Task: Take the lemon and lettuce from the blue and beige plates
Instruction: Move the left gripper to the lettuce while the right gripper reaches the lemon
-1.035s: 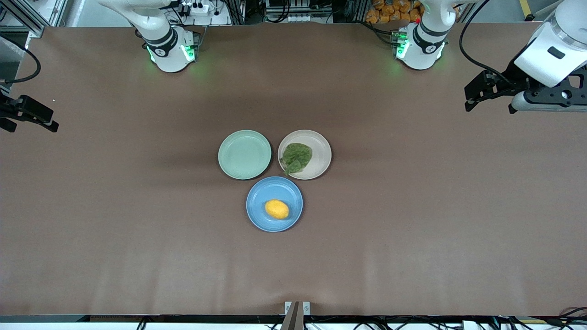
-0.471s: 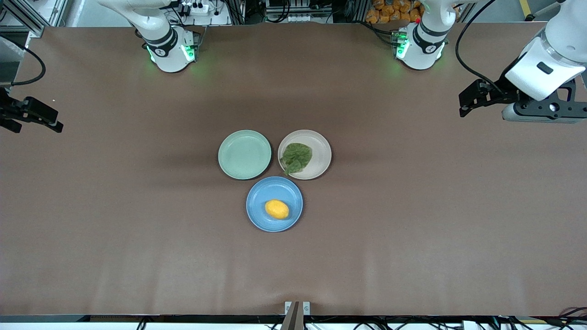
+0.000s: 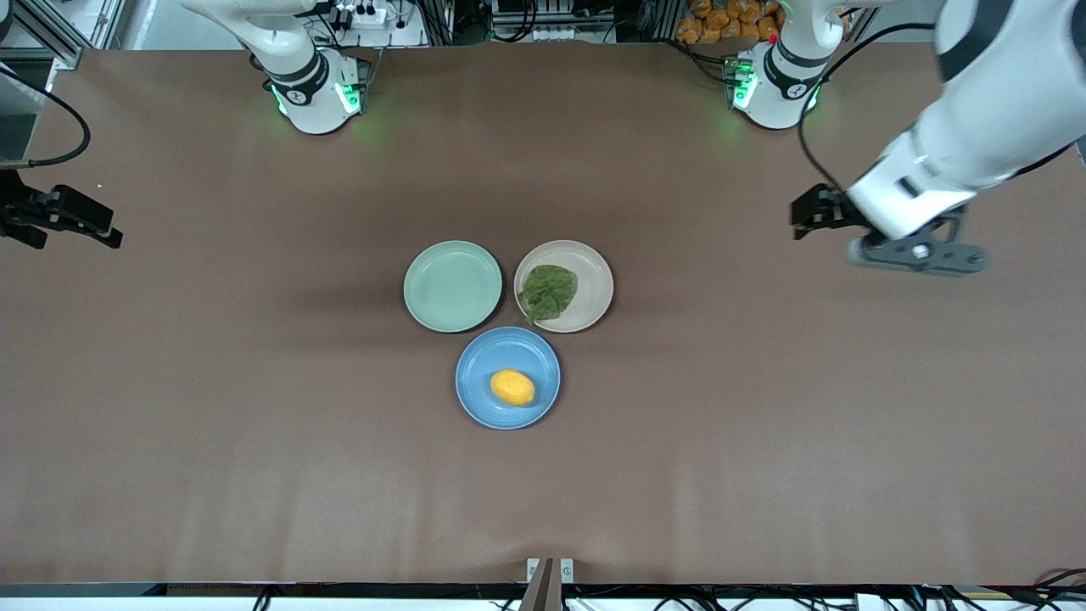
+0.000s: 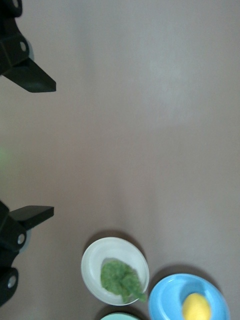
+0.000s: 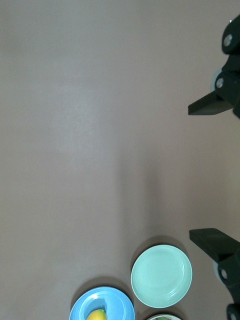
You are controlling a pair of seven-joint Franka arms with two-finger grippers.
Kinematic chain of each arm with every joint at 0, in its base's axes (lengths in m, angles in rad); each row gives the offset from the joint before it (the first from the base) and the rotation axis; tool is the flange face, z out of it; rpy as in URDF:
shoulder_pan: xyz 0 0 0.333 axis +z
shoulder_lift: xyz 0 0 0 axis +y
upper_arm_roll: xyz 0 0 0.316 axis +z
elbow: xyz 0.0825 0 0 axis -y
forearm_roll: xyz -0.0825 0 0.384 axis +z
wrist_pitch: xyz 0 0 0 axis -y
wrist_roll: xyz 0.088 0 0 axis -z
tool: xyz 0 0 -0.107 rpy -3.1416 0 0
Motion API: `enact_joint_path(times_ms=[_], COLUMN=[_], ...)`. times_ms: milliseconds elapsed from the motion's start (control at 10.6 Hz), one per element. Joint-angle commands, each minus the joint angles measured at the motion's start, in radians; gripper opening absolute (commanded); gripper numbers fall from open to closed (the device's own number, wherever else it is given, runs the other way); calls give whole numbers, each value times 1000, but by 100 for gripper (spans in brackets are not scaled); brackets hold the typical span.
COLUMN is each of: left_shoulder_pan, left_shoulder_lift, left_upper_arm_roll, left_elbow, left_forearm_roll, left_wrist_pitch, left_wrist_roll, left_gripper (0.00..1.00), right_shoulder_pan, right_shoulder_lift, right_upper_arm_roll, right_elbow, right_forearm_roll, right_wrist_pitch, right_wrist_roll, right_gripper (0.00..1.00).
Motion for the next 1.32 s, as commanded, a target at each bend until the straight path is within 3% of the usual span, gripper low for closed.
enact_joint_path(times_ms=[0,471,659,941,1224], left_shoulder_pan=[-50,-146,-202,-208,-261], left_shoulder_lift=[52,216,311,355,419], left_upper_arm_roll=[2,2,4,4,2], left_elbow=[12,13,13,13,15], left_forearm_roll=[-18,-19,-5,-17,-17], left_wrist_pitch=[9,129,176,219,324], left_wrist_roll=[-26,-144,-177,-232,-351], left_gripper=[100,100,100,100,100], right_shoulder_pan=[15,20,25,25,49], right_shoulder_lift=[13,105,154,236,313], right_upper_arm_roll=[6,146,214,314,352], right_elbow=[-2,-2,0,1,8], right_forearm_roll=[-2,1,1,1,-6], right_wrist_pitch=[19,127,200,284,326], right_wrist_roll=[23,365,581,914,1195], right_gripper=[100,100,100,100,100])
